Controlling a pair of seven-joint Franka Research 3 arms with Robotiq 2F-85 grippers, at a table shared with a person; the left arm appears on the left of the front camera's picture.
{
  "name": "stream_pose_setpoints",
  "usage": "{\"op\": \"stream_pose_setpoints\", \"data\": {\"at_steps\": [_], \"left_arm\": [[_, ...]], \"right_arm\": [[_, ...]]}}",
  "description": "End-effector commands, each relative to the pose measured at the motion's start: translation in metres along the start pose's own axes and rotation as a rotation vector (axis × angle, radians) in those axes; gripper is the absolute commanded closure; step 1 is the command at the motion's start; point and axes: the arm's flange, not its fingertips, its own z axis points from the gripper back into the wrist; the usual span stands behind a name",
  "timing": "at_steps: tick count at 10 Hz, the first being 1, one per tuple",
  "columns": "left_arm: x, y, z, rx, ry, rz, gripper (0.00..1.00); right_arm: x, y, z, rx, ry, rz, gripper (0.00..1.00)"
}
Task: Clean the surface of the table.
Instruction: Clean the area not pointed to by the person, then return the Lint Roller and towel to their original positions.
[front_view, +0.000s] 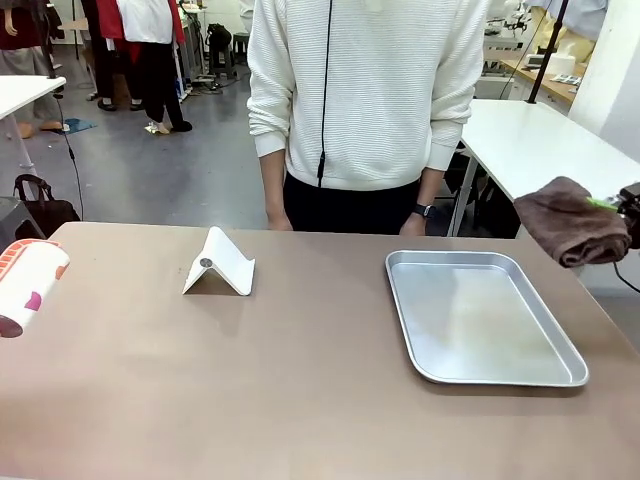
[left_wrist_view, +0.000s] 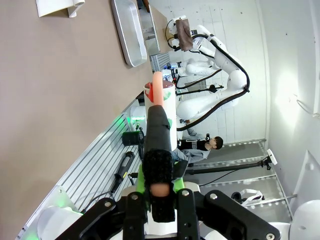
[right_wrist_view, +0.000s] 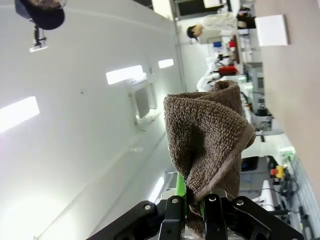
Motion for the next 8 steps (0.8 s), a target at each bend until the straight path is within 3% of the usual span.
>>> {"op": "stream_pose_setpoints", "data": {"at_steps": [1,8], "left_arm": [[-0.0009,-0.0023,-0.0007,-0.001,0.001,-0.002,0.78],[-0.0009,-0.0023,-0.0007,-0.001,0.001,-0.002,0.78]], "right_arm": [[0.0046,0.0035,-0.0063,0.045,0.002,-0.016,0.88],[0.0046,0.0035,-0.0063,0.045,0.002,-0.016,0.88]]}}
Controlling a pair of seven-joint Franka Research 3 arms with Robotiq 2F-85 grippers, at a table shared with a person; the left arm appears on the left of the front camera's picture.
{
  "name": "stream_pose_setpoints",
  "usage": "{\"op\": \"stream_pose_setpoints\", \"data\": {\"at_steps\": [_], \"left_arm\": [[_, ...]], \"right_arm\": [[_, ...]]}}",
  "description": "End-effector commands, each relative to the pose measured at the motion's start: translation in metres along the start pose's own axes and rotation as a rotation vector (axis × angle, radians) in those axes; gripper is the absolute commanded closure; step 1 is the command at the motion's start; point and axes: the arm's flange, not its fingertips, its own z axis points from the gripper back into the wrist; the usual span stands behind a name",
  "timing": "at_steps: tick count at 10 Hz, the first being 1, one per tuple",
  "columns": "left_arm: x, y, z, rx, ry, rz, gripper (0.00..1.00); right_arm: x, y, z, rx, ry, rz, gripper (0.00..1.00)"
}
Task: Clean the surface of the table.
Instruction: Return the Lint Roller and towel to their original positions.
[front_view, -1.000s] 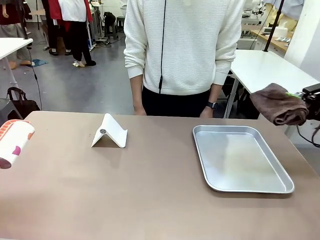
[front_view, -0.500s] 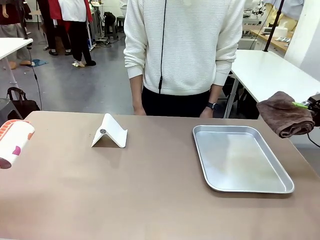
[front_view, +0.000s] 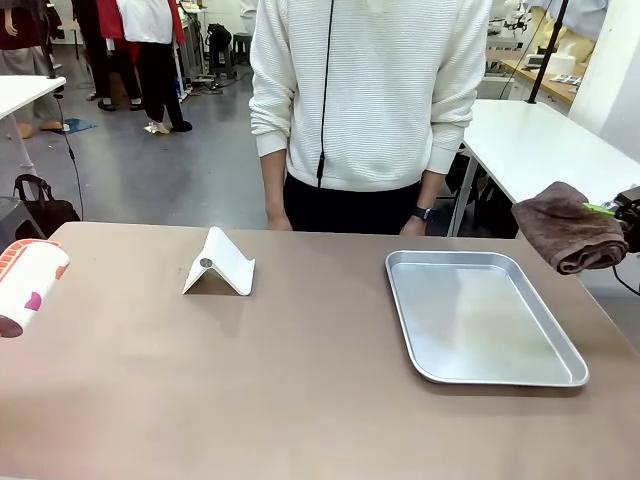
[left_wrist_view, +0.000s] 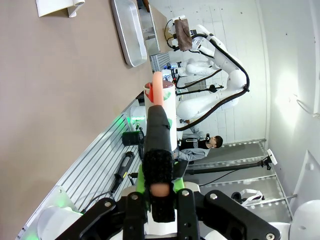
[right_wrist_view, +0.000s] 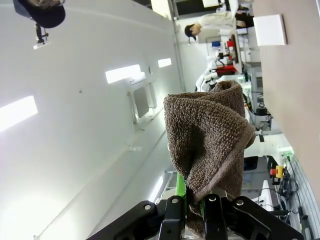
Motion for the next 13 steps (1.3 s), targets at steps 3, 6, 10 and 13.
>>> {"op": "stream_pose_setpoints", "data": {"at_steps": [3,6,10,13], "left_arm": [[-0.001,-0.002,-0.001,-0.001,0.001,-0.002,0.78],[-0.001,-0.002,-0.001,-0.001,0.001,-0.002,0.78],[0.031,-0.039,-0.036,0.137,-0.003,0.002,0.78],[0.073,-0.059,-0.075,0.162,0.032,0.001,0.78]], "right_arm": [[0.002,0.006,-0.003,0.026,-0.002,-0.013,0.88],[0.002,0.006,-0.003,0.026,-0.002,-0.013,0.88],[0.019,0.007,-0.064,-0.133,-0.017,0.015,0.88],[0.055,-0.005,-0.135,-0.231,0.107,-0.006,0.88]]}}
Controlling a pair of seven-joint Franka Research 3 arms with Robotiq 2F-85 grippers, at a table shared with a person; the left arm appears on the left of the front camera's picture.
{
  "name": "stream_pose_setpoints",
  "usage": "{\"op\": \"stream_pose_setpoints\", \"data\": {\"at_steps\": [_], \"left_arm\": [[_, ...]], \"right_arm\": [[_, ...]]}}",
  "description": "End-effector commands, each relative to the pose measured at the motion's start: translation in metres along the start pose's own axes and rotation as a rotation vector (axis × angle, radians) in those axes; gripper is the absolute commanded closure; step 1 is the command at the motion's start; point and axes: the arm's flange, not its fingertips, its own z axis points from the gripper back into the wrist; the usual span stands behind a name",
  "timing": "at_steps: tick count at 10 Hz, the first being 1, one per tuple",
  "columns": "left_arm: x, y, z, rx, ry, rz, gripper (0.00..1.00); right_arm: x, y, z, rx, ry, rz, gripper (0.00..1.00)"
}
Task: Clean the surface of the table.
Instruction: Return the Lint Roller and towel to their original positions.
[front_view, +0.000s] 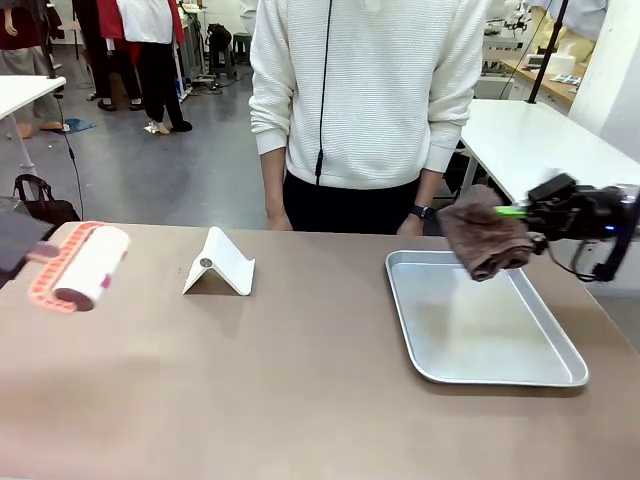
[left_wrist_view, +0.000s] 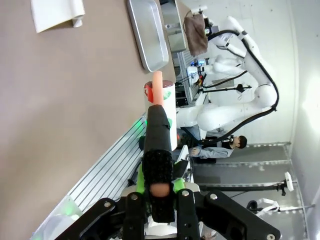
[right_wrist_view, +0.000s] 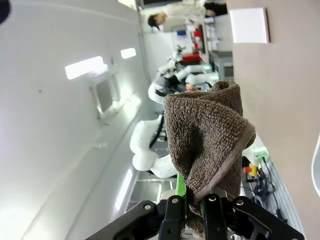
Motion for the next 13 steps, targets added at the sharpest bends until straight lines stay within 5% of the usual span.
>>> {"op": "stream_pose_setpoints", "data": {"at_steps": [1,4,6,7,10,12,13], "left_arm": [[0.027,-0.017,-0.028,0.014,-0.024,0.078,0.78],[0.087,-0.051,-0.097,0.145,-0.066,0.077,0.78],[0.131,-0.060,-0.142,0.293,-0.186,0.100,0.78],[0.148,-0.060,-0.167,0.357,-0.150,0.080,0.78],[0.173,-0.046,-0.208,0.521,-0.081,0.055,0.78],[0.181,-0.037,-0.220,0.496,-0.086,0.054,0.78],[0.180,-0.038,-0.217,0.370,0.005,0.030,0.78]], "right_arm": [[0.020,0.010,-0.035,-0.079,0.050,-0.032,0.88],[0.040,0.015,-0.130,-0.225,0.030,0.012,0.88],[0.059,-0.007,-0.182,-0.347,-0.032,-0.025,0.88],[0.066,-0.023,-0.204,-0.425,-0.067,-0.055,0.88],[0.065,-0.055,-0.221,-0.504,-0.186,-0.146,0.88],[0.060,-0.063,-0.218,-0.566,-0.161,-0.137,0.88],[0.058,-0.061,-0.212,-0.579,-0.159,-0.139,0.88]]}}
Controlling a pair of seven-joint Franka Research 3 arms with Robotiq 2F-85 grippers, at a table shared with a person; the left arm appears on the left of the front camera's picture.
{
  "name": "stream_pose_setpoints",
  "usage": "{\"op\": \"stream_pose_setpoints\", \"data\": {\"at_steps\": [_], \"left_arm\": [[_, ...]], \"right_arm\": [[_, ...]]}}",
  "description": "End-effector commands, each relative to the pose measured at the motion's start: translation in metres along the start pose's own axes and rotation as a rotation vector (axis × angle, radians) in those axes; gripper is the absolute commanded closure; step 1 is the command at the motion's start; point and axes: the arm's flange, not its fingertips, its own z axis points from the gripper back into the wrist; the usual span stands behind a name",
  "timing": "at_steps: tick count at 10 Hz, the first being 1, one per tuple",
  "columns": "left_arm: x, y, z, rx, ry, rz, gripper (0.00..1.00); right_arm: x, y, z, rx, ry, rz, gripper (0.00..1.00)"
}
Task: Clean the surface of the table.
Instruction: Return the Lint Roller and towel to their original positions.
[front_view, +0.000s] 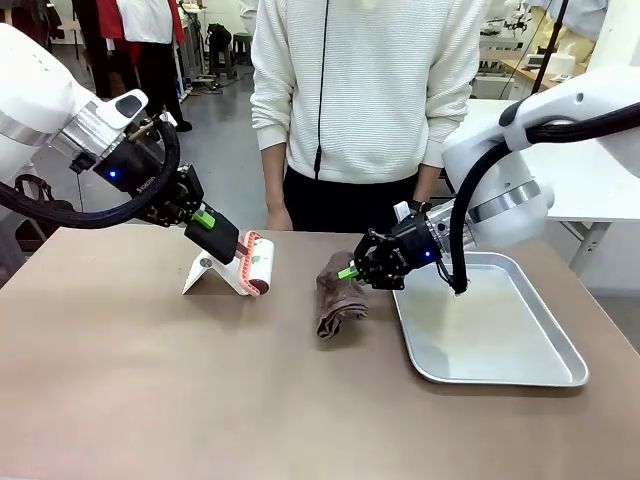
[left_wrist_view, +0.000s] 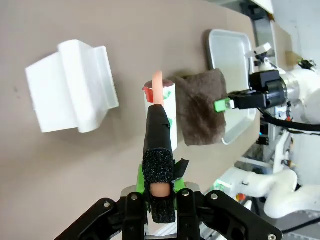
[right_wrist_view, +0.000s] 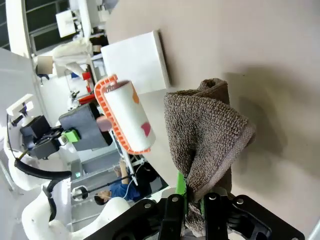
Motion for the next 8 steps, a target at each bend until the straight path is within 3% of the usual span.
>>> {"op": "stream_pose_setpoints", "data": {"at_steps": [1,4,5,8], "left_arm": [[-0.002,0.000,0.002,0.030,-0.023,0.002,0.78],[0.001,0.001,0.001,0.005,-0.002,-0.001,0.78],[-0.003,-0.004,0.004,0.104,-0.022,0.070,0.78],[0.044,-0.006,0.004,0.151,-0.011,0.170,0.78]], "right_arm": [[0.001,0.001,-0.001,0.010,-0.001,-0.002,0.88],[0.001,0.001,-0.001,0.010,-0.001,-0.002,0.88],[0.001,0.001,-0.001,0.010,-0.001,-0.002,0.88],[0.001,0.001,-0.001,0.010,-0.001,-0.002,0.88]]}}
